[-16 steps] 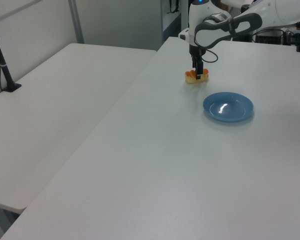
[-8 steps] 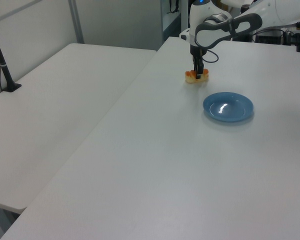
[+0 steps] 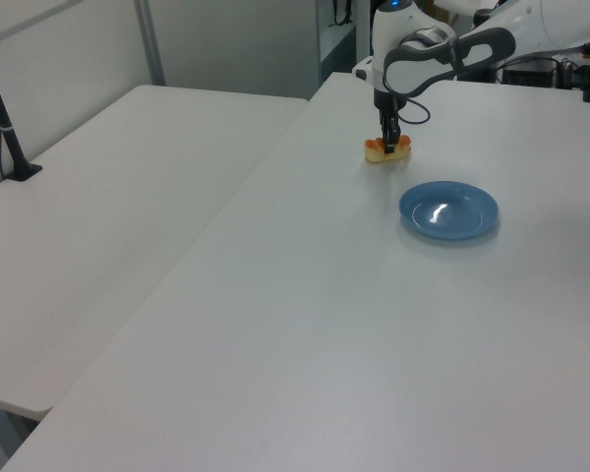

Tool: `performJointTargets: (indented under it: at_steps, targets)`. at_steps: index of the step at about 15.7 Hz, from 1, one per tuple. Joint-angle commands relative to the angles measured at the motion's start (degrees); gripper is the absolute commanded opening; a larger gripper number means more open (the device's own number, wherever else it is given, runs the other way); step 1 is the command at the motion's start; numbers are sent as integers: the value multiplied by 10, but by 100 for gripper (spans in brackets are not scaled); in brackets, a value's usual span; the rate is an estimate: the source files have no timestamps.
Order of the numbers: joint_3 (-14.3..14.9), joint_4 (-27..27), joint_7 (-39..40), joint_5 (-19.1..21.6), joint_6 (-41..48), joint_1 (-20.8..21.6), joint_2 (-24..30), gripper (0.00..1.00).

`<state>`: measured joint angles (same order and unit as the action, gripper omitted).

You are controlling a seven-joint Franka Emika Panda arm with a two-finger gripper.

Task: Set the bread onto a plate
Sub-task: 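Lift the gripped bread roll up off the table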

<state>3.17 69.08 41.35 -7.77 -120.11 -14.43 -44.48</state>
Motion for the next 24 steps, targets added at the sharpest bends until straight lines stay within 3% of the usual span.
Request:
performJointTargets:
  at_steps: [1,6,11,16,20,24]
  targets:
    - [2,7,-8,-14,-9,2,7,22]
    - [-2,41,-11,-3,0,2,76,22]
    - [-19,54,-20,19,91,5,147,22]
    - [-62,152,-97,40,162,7,284,23]
    - [-68,184,-162,85,245,26,363,21]
    - [-69,241,-252,91,253,45,415,21]
